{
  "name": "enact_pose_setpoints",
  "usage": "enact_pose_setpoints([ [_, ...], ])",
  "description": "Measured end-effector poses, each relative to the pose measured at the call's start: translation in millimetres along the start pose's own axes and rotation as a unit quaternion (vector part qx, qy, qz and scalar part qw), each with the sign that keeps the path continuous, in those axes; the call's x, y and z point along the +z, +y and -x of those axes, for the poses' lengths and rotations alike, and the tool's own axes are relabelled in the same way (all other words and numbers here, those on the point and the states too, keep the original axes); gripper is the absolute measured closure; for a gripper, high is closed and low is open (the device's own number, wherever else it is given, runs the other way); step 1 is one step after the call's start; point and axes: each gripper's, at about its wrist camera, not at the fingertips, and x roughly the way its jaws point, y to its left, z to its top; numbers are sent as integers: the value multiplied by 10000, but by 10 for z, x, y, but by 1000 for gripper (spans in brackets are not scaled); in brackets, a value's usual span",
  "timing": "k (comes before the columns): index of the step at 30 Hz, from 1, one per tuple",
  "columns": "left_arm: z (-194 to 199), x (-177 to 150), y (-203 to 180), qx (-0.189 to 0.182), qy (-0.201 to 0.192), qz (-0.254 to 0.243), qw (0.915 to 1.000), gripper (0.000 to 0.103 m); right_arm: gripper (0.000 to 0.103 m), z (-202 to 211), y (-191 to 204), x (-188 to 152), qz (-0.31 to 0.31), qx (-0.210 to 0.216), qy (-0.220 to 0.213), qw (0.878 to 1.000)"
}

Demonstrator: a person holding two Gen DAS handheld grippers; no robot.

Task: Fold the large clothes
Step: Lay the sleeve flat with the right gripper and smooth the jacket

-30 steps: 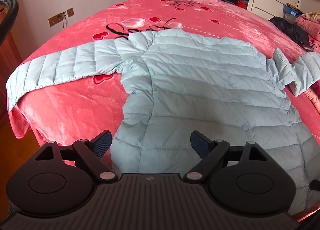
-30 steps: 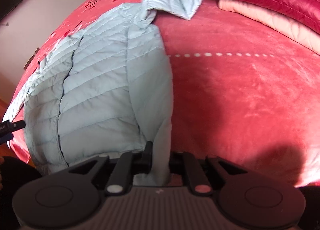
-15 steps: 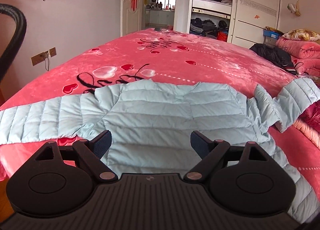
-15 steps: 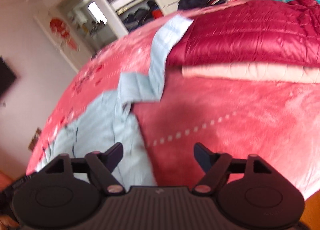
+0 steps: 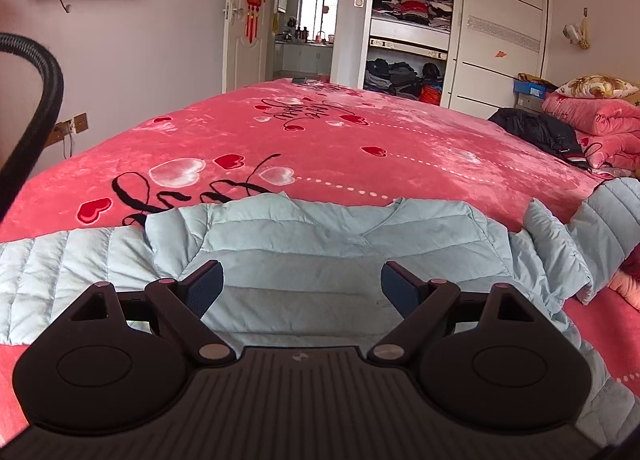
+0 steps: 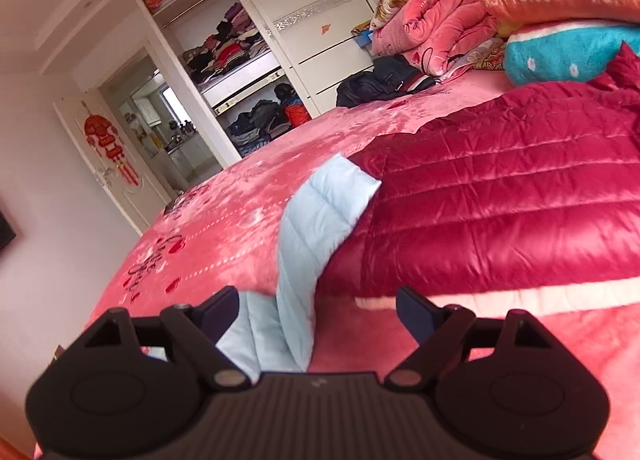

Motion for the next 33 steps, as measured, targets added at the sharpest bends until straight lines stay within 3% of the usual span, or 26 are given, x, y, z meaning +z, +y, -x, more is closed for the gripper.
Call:
enact_pose_setpoints([
  [11, -331, 158, 29, -4, -78, -161, 9998, 0, 18, -695, -152, 226, -652, -161, -46, 9977],
  [23, -400, 160, 150, 488, 256, 258, 9981, 0, 18, -1043, -12, 282, -118, -414, 188, 9989],
  [26, -400, 162, 195, 606, 323, 407, 9968, 0, 38, -1102, 94, 274, 60, -517, 178, 9985],
  [28, -393, 175, 222, 674, 322, 480, 9961, 0, 59, -1151, 139, 275, 120, -614, 199, 9978],
  [29, -387, 182, 236, 703, 322, 511, 9957, 0, 62, -1172, 162, 275, 110, -684, 207, 9974],
  [31, -374, 188, 271, 759, 324, 575, 9949, 0, 83, -1186, 210, 285, 111, -697, 216, 9973],
  [33, -361, 195, 359, 804, 324, 644, 9942, 0, 93, -1217, 328, 310, 254, -766, 219, 9965],
])
